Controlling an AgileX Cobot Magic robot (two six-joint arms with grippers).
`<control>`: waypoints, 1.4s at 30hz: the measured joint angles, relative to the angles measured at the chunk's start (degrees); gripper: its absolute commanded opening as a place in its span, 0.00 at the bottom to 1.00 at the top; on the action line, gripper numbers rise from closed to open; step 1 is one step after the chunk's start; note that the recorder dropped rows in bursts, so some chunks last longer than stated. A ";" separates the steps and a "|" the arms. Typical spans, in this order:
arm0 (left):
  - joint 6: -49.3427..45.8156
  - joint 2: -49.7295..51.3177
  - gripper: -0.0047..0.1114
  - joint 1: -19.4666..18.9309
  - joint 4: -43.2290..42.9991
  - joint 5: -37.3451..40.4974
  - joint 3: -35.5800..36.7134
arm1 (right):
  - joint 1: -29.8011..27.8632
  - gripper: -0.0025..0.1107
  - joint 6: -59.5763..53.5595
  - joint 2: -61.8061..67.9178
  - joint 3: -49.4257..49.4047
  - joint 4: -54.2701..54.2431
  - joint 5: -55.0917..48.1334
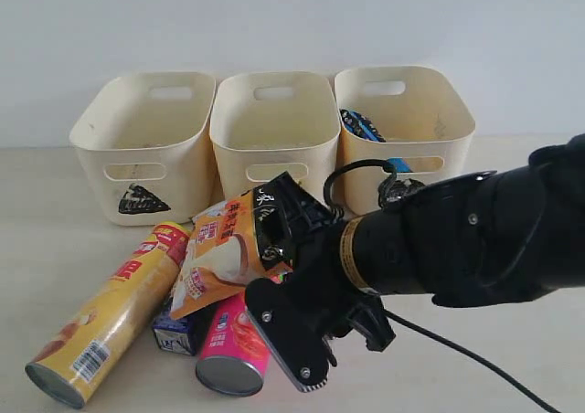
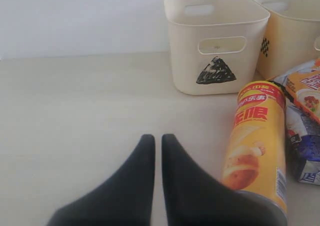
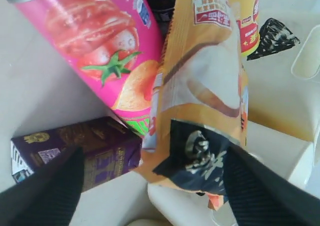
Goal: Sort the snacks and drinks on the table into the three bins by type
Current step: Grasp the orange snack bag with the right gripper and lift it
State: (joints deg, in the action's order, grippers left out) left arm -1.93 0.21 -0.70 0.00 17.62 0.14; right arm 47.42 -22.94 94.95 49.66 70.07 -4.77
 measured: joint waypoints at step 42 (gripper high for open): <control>0.00 0.00 0.08 0.00 0.00 0.00 0.00 | 0.00 0.02 -1.03 12.88 12.41 7.97 -5.89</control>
State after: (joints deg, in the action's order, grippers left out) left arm -1.93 0.21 -0.70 0.00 17.62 0.14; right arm 47.42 -23.97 107.83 62.07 78.04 -10.67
